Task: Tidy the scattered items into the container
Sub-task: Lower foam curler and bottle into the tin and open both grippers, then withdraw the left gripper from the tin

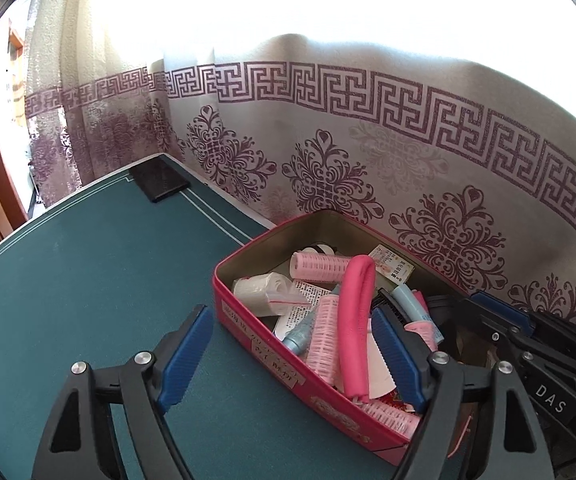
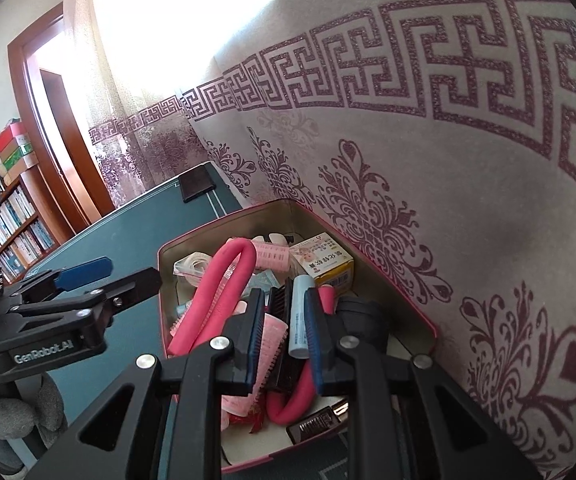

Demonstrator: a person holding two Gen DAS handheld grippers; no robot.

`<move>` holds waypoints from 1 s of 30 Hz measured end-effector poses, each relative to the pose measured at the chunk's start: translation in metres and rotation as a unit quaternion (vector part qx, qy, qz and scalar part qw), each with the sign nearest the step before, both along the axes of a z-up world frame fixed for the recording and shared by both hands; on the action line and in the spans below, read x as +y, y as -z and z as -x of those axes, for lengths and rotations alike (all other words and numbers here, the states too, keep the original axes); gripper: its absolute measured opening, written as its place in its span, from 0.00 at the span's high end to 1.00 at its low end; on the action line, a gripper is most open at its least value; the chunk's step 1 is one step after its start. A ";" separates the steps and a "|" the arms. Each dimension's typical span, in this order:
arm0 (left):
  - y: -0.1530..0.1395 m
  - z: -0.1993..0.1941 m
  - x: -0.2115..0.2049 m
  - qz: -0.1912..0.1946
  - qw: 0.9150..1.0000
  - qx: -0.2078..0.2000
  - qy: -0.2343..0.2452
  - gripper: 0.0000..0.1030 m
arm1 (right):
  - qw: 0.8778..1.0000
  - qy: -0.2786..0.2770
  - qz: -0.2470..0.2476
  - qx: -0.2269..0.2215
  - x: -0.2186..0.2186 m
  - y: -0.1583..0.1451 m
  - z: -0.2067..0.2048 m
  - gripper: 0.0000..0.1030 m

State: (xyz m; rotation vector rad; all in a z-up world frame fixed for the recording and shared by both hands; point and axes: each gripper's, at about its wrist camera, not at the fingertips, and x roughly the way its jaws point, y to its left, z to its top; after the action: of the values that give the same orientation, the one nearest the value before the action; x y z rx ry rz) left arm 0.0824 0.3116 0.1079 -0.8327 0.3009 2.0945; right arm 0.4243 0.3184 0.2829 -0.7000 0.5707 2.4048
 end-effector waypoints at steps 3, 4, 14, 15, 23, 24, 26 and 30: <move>-0.006 -0.004 -0.006 -0.004 1.000 0.003 -0.019 0.13 | 1.000 0.006 0.005 -0.005 -0.001 0.001 -0.002 0.48; -0.008 -0.006 -0.008 -0.007 1.000 0.007 -0.027 0.01 | 1.000 0.007 0.006 -0.006 -0.001 0.001 -0.004 0.32; -0.024 -0.040 -0.014 -0.017 0.997 0.058 -0.045 0.00 | 1.000 -0.016 0.000 -0.023 -0.031 0.000 -0.031 0.23; -0.024 -0.044 -0.013 -0.011 0.997 0.064 -0.048 0.00 | 1.000 -0.019 0.001 -0.025 -0.034 0.001 -0.033 0.23; -0.014 -0.058 -0.005 0.023 0.996 0.073 -0.051 0.00 | 0.999 -0.034 0.008 -0.037 -0.049 0.012 -0.037 0.22; -0.013 -0.058 -0.004 0.023 0.996 0.068 -0.048 0.00 | 0.999 -0.034 0.008 -0.037 -0.050 0.012 -0.037 0.22; -0.012 -0.059 -0.003 0.023 0.997 0.062 -0.043 0.00 | 0.999 -0.033 0.004 -0.040 -0.051 0.013 -0.038 0.22; -0.009 -0.061 0.000 0.028 0.997 0.059 -0.036 0.00 | 0.998 -0.030 0.004 -0.046 -0.051 0.017 -0.041 0.22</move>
State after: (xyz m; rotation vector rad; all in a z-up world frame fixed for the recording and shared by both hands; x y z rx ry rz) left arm 0.1433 0.3116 0.1173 -0.7639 0.4011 2.2156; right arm 0.4650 0.2674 0.2664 -0.8378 0.5295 2.4121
